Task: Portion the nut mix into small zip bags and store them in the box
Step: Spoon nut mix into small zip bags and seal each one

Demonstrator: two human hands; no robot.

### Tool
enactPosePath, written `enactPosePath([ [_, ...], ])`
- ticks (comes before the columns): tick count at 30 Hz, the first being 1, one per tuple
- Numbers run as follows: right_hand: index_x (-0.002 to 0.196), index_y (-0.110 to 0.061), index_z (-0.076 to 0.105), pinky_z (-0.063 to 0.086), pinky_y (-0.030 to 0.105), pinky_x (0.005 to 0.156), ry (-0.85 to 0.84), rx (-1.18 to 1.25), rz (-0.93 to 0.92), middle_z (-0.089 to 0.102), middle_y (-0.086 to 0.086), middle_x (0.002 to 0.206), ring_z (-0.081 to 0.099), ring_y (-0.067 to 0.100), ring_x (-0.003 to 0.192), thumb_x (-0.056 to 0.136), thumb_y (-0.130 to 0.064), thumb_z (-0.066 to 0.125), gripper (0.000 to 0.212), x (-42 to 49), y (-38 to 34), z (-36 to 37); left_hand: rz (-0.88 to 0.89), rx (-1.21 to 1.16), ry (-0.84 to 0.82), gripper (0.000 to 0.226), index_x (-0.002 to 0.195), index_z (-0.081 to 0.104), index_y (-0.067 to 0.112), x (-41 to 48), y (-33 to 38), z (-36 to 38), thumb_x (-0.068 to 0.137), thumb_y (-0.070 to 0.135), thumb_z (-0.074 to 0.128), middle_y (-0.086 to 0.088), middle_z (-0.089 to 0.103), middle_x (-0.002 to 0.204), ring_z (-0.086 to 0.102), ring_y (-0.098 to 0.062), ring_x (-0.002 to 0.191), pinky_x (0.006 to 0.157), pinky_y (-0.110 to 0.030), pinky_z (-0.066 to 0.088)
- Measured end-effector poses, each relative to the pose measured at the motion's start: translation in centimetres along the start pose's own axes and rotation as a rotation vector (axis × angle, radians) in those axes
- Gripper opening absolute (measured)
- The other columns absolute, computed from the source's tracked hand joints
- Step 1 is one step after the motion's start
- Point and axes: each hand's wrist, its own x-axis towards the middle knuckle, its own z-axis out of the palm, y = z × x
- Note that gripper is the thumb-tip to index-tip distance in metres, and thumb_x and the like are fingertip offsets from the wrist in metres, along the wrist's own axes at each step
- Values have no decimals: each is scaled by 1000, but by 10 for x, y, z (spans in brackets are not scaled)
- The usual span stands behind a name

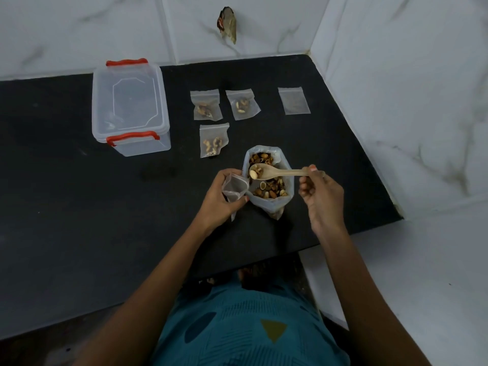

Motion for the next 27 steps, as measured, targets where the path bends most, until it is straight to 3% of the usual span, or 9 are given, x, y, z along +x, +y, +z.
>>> enactPosePath([
  [4, 81, -13, 63, 46, 16, 56, -93, -252, -307, 58, -3, 63, 53, 1, 55, 93, -14, 51, 17, -17, -5, 15, 28, 36, 14, 50, 115, 43, 22, 3, 10, 2, 77, 3, 70, 18, 49, 112, 48, 11, 104, 82, -2, 39],
  [8, 93, -11, 63, 47, 10, 60, -258, -501, -665, 60, -8, 70, 58, -3, 62, 91, -10, 54, 10, -26, 4, 23, 64, 44, 30, 53, 116, 42, 21, 4, 15, 2, 76, 2, 70, 17, 50, 110, 51, 3, 106, 89, -11, 43],
  [10, 97, -3, 65, 47, 6, 67, -357, -668, -869, 65, -1, 80, 60, -4, 74, 88, -12, 56, 16, -27, 9, 24, 75, 35, 42, 52, 116, 43, 18, 5, 17, 2, 75, 0, 70, 16, 50, 108, 52, 0, 103, 86, -10, 44],
  [12, 95, 5, 66, 46, 6, 78, -434, -766, -1049, 68, 12, 85, 59, 6, 85, 85, -8, 55, 20, -25, 13, 23, 74, 26, 47, 52, 117, 43, 18, 5, 19, 1, 76, 0, 69, 15, 50, 107, 53, 0, 100, 83, -8, 44],
  [14, 93, 6, 66, 44, 9, 83, -455, -800, -1141, 68, 17, 85, 58, 12, 87, 83, -5, 55, 18, -24, 14, 22, 65, 23, 51, 51, 116, 43, 20, 6, 19, 0, 77, 2, 69, 15, 50, 107, 53, -1, 101, 83, -7, 43],
  [19, 92, 5, 67, 47, 15, 80, -465, -798, -1144, 69, 13, 86, 60, 11, 86, 83, -7, 55, 20, -20, 15, 19, 60, 14, 67, 51, 116, 43, 21, 9, 17, 1, 76, 3, 70, 15, 50, 110, 53, -5, 104, 82, -6, 43],
  [23, 101, -7, 63, 49, 9, 66, -313, -605, -850, 64, -5, 82, 61, -2, 73, 87, -15, 53, 19, -22, 9, 16, 57, 12, 69, 50, 116, 45, 20, 9, 15, 1, 77, 3, 70, 11, 51, 111, 51, -2, 105, 83, -6, 42],
  [27, 95, -9, 62, 46, 12, 58, -119, -511, -692, 59, -5, 71, 57, -1, 61, 92, -9, 52, 11, -9, 2, 6, 24, 35, 63, 51, 117, 43, 23, 6, 10, -2, 78, 4, 69, 16, 49, 107, 51, 4, 100, 79, -1, 40],
])
